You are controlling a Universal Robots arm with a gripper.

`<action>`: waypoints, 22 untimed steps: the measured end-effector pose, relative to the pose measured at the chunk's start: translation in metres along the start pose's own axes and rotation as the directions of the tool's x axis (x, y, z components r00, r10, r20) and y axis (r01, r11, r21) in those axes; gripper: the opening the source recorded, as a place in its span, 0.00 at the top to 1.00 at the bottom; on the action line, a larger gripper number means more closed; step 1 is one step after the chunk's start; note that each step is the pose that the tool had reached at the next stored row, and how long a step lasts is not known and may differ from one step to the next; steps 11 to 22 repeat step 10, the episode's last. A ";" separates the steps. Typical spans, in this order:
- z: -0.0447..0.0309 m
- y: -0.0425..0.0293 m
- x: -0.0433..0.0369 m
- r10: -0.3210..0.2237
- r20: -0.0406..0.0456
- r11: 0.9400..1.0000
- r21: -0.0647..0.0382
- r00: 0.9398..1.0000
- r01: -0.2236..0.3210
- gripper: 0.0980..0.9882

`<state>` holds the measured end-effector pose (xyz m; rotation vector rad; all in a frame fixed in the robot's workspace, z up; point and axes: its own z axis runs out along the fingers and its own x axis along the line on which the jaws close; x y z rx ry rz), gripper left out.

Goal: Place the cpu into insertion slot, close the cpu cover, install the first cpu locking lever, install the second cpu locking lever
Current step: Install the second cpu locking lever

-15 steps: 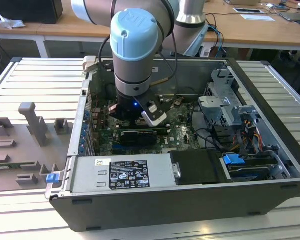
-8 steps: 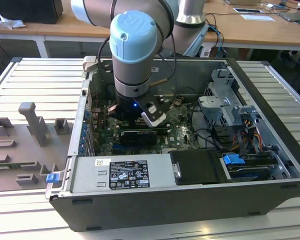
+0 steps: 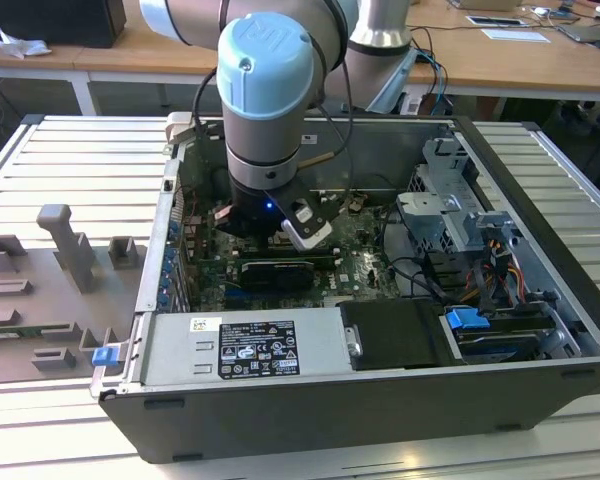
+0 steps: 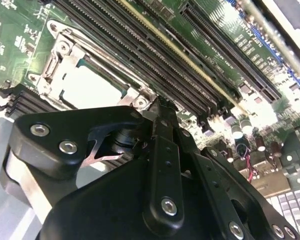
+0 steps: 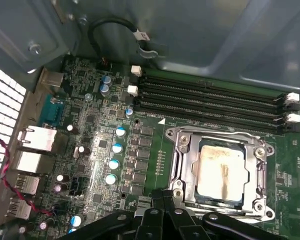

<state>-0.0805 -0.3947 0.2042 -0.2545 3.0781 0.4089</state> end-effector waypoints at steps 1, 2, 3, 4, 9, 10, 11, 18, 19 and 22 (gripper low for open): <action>-0.0013 0.0003 -0.0001 0.000 0.000 1.000 -0.002 1.000 0.000 0.99; -0.0043 0.0011 -0.0003 0.000 0.001 1.000 -0.004 1.000 0.000 0.99; -0.0070 0.0019 -0.0004 0.000 0.001 1.000 -0.004 1.000 0.000 0.99; -0.0087 0.0023 -0.0005 0.000 0.001 1.000 -0.004 1.000 0.000 0.99; -0.0163 0.0044 -0.0009 0.000 0.001 1.000 -0.005 1.000 0.000 0.99; -0.0172 0.0046 -0.0010 0.000 0.001 1.000 -0.005 1.000 0.000 0.99; -0.0172 0.0046 -0.0010 0.000 0.001 1.000 -0.005 1.000 0.000 0.99; -0.0172 0.0046 -0.0010 0.000 0.001 1.000 -0.005 1.000 0.000 0.99; -0.0172 0.0046 -0.0010 0.000 0.001 1.000 -0.005 1.000 0.000 0.99; -0.0172 0.0046 -0.0010 0.000 0.001 1.000 -0.005 1.000 0.000 0.99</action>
